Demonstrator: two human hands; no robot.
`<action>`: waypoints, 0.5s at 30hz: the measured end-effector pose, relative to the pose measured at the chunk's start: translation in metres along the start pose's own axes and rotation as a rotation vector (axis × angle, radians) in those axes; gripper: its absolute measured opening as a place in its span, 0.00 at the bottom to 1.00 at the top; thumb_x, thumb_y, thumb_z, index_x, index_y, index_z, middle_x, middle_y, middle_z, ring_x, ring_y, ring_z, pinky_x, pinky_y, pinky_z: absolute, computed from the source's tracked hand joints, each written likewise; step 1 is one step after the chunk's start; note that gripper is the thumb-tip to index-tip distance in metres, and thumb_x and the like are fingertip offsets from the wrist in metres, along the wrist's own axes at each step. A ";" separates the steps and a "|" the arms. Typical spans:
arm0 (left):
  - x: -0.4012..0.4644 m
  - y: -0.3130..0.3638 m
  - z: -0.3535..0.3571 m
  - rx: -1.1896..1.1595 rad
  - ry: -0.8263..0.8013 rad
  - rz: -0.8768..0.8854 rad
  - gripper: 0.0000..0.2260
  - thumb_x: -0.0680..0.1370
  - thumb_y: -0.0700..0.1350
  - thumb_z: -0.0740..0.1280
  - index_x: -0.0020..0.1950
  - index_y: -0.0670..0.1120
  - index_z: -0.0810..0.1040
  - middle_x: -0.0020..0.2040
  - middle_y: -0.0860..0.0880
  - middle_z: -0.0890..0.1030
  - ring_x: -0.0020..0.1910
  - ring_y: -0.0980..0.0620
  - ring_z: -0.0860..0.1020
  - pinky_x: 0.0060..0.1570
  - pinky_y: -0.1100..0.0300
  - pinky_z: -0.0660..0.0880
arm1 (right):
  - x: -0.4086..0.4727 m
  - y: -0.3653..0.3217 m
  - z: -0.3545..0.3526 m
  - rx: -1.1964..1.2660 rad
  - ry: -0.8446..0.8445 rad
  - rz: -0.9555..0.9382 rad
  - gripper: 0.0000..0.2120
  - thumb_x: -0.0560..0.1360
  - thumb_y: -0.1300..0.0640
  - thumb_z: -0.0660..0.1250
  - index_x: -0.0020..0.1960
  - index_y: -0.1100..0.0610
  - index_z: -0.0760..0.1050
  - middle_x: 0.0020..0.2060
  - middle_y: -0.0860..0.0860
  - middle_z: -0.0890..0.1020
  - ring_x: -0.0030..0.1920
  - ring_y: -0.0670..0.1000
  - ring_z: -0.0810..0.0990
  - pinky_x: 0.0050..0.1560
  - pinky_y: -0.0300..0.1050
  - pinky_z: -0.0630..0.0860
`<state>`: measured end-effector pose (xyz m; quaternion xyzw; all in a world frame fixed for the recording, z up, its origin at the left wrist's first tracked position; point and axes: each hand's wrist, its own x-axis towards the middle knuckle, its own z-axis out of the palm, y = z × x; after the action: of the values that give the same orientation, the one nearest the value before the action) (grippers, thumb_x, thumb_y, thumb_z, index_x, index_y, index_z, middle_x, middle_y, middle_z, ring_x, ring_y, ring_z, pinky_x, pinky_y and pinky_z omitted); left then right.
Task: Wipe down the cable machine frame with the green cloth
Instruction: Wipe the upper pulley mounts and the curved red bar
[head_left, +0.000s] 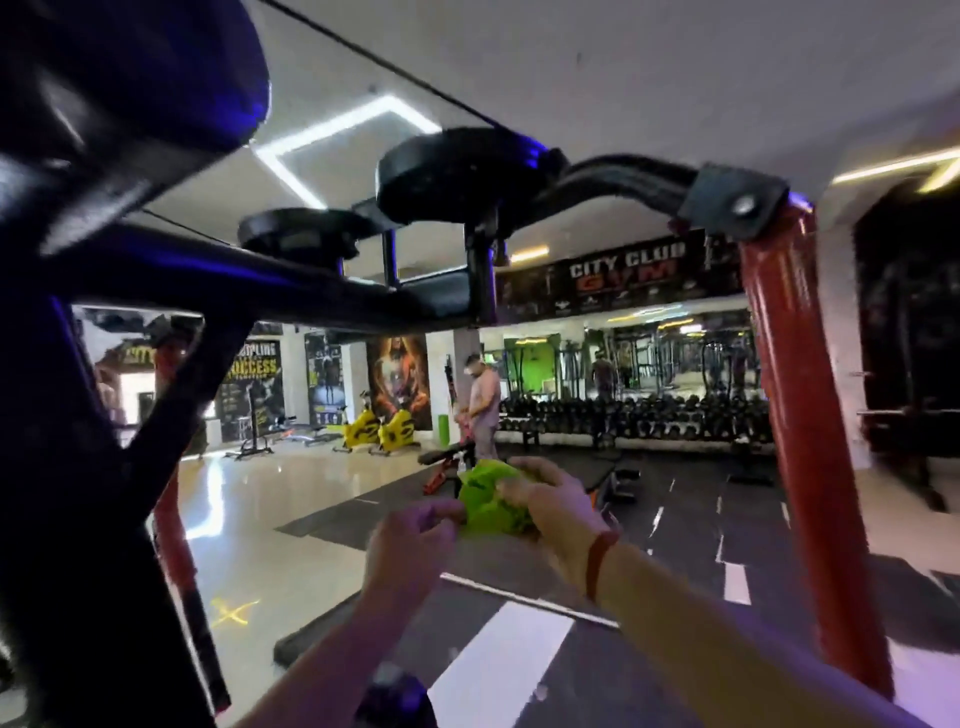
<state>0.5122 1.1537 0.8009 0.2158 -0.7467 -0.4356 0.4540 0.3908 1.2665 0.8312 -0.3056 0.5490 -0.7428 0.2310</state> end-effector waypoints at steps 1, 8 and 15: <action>0.014 0.014 -0.003 -0.005 0.026 0.029 0.08 0.73 0.42 0.71 0.39 0.55 0.87 0.25 0.55 0.78 0.24 0.59 0.70 0.31 0.61 0.65 | 0.007 -0.027 0.001 -0.049 0.007 -0.105 0.14 0.76 0.64 0.72 0.59 0.50 0.80 0.48 0.52 0.85 0.40 0.47 0.86 0.39 0.43 0.84; 0.098 0.111 -0.010 0.116 0.074 0.235 0.09 0.70 0.44 0.68 0.36 0.55 0.85 0.33 0.54 0.84 0.35 0.52 0.79 0.40 0.57 0.75 | 0.048 -0.182 0.013 -0.694 0.191 -0.848 0.17 0.73 0.56 0.75 0.61 0.46 0.81 0.53 0.49 0.84 0.53 0.49 0.82 0.55 0.35 0.73; 0.150 0.151 -0.014 0.263 0.087 0.367 0.06 0.74 0.43 0.69 0.44 0.49 0.86 0.45 0.48 0.87 0.49 0.46 0.84 0.52 0.55 0.78 | 0.088 -0.235 0.023 -0.988 0.233 -1.091 0.19 0.74 0.56 0.74 0.64 0.48 0.81 0.59 0.58 0.77 0.59 0.57 0.78 0.55 0.27 0.60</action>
<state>0.4608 1.1189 1.0050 0.1524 -0.8037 -0.2349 0.5251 0.3431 1.2599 1.0780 -0.5222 0.6103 -0.4462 -0.3947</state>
